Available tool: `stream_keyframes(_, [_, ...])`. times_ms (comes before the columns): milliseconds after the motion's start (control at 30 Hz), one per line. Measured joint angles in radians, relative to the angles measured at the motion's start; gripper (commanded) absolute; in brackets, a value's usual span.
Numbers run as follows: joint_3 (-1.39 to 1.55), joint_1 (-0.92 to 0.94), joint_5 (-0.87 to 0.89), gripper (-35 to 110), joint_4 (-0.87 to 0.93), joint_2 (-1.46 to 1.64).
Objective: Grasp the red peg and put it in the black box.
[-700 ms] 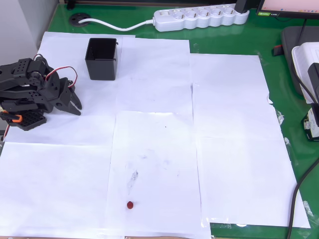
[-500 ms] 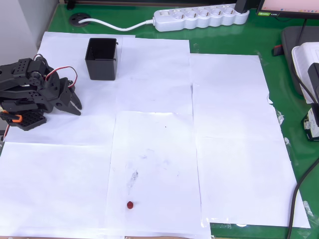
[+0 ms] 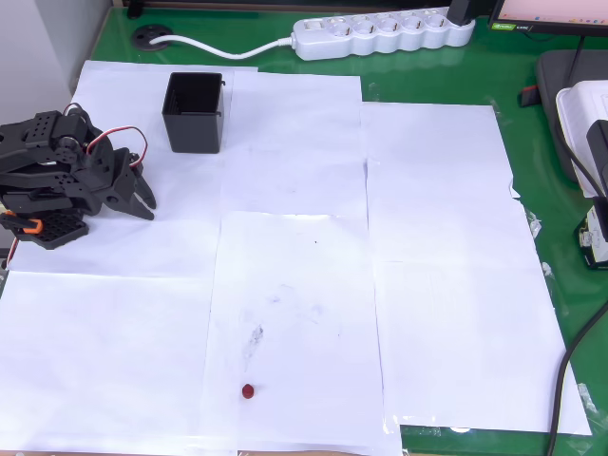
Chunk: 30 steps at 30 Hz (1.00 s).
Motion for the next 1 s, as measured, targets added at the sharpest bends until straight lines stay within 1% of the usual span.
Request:
stream_keyframes(333, [0.0, 0.074, 0.0, 4, 0.0, 0.0])
stream_keyframes(400, [0.0, 0.081, 0.0, 3, 0.0, 0.0])
stream_keyframes(433, [0.0, 0.095, -0.005, 0, 0.0, 0.0])
stream_keyframes(467, [0.0, 0.104, -0.017, 1, 0.0, 0.0])
stream_keyframes(600, [0.0, 0.051, -0.026, 0, 0.002, 0.0])
stream_keyframes(733, [0.002, 0.092, -0.044, 0, 0.002, -0.002])
stream_keyframes(800, [0.0, 0.117, -0.063, 0, -0.04, 0.0])
stream_keyframes(900, [-0.006, 0.176, -0.034, 0, -0.215, 0.028])
stream_keyframes(1000, [-0.003, 0.258, -0.021, 0, -0.436, 0.115])
